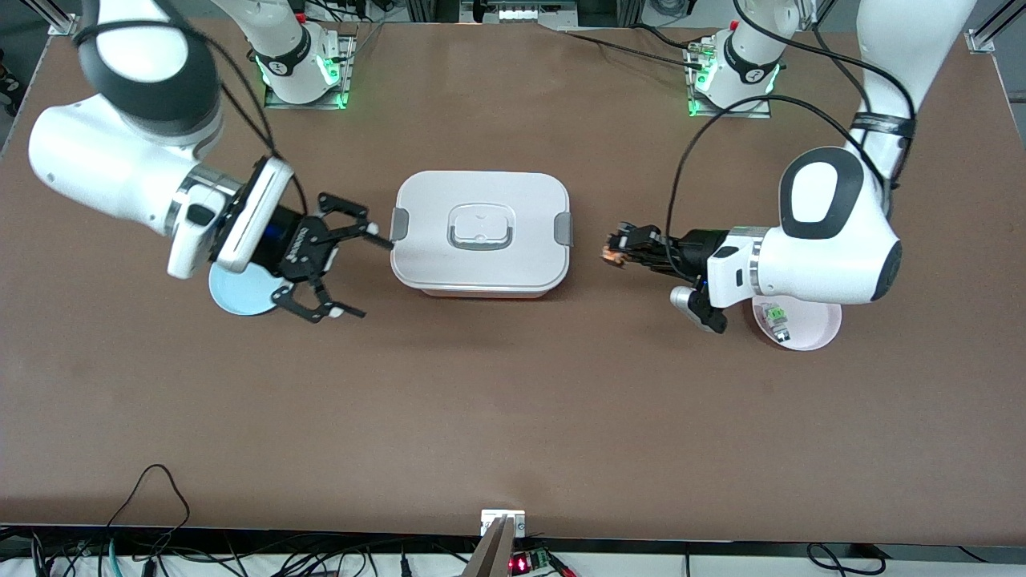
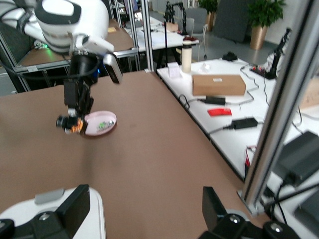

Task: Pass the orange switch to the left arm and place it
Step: 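Carry the switch to the pink plate while the right gripper withdraws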

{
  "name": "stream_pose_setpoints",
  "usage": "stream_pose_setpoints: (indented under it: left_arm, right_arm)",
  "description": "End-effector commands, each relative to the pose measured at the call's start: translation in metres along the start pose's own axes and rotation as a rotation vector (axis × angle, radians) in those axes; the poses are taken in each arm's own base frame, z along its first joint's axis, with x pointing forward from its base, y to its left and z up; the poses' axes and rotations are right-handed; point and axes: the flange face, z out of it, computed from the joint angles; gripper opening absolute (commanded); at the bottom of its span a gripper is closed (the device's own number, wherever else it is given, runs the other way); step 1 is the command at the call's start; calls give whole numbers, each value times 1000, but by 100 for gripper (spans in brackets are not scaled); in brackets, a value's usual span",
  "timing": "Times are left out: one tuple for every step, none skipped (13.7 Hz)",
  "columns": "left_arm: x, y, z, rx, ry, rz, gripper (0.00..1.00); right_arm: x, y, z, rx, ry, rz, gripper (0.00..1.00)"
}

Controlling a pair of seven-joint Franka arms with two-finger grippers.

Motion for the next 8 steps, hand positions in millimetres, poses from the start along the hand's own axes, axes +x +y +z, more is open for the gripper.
stream_pose_setpoints:
  left_arm:
    - [-2,-8,-6,207,-87,49,0]
    - [-4,-13,-6,284,-112,73,0]
    - [-6,-16,-3,360,-154,105,0]
    - [-7,-20,-3,427,-181,141,0]
    - [-8,-24,-5,460,-206,182,0]
    - [-9,-29,-8,481,-227,225,0]
    - [-10,-36,-11,520,-255,276,0]
    - [-12,-45,-16,570,-290,330,0]
  right_arm:
    - [-56,17,-18,-30,-77,145,100]
    - [-79,21,-22,-44,-114,237,100]
    - [-89,26,-30,-66,-163,292,100]
    - [-95,31,-38,-92,-243,326,100]
    - [-97,32,-41,-115,-309,378,100]
    - [-101,36,-49,-151,-353,451,100]
    - [-105,38,-55,-175,-379,542,100]
    - [-109,39,-56,-198,-418,607,100]
